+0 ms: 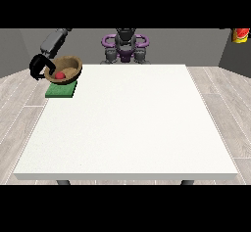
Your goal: Pick the cup and pour the ball into the bowl, then pick the bowl and place it on the pad
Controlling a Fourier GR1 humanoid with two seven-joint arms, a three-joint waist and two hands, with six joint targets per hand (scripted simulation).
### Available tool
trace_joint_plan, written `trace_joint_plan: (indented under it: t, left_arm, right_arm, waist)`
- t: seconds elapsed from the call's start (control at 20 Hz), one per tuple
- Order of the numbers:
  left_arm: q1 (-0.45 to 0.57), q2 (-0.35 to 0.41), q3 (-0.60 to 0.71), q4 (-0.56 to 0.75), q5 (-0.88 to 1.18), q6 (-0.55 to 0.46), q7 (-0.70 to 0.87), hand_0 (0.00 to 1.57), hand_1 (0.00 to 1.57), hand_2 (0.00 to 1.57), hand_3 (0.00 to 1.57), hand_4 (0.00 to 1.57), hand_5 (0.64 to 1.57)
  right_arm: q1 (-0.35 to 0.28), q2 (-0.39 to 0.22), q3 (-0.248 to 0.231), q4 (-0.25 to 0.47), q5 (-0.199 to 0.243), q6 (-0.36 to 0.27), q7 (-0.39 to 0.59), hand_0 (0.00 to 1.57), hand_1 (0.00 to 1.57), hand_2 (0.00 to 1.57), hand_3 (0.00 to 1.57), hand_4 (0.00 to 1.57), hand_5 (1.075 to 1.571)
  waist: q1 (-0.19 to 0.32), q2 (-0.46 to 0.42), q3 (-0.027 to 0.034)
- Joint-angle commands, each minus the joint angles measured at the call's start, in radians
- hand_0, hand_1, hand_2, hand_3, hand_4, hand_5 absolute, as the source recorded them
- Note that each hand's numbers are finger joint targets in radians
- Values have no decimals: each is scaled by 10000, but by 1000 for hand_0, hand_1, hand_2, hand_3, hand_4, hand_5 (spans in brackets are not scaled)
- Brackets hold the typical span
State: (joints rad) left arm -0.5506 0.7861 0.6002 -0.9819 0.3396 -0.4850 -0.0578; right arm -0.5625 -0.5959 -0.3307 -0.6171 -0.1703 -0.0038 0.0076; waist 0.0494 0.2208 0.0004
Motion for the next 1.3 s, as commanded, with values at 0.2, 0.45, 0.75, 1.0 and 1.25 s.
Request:
trace_joint_plan:
  t: [0.2, 0.45, 0.75, 1.0, 1.25]
  left_arm:
    - [-125, 97, -60, -624, 359, 132, 167, 0, 0, 0, 0, 1190, 1562]
    - [28, -162, -263, -1063, 484, 280, 406, 0, 0, 0, 0, 1195, 1560]
    - [224, 282, -130, 109, 67, -10, -705, 0, 0, 0, 0, 1185, 1563]
    - [203, 306, -96, 146, 279, -133, -890, 0, 0, 0, 0, 1191, 1564]
    - [232, 644, -22, 75, 285, -199, -894, 0, 0, 0, 0, 1194, 1569]
  right_arm:
    - [-429, -848, -956, 1102, -573, 13, 149, 1571, 1571, 1571, 1011, 527, 1568]
    - [-376, -1436, -1053, 1326, -342, -453, 6, 1555, 1555, 1512, 932, 0, 1554]
    - [-728, 51, -814, 644, -391, -1692, -96, 1463, 1463, 1413, 835, 0, 1532]
    - [-957, -277, -932, 790, -438, -1463, -643, 1385, 1385, 1336, 721, 0, 1536]
    - [-987, -745, -374, 1030, 64, -900, -114, 194, 194, 412, 787, 0, 1454]
  waist:
    - [345, 472, 6]
    - [393, 206, 9]
    - [309, 334, -5]
    - [378, 821, -2]
    - [710, 842, -5]
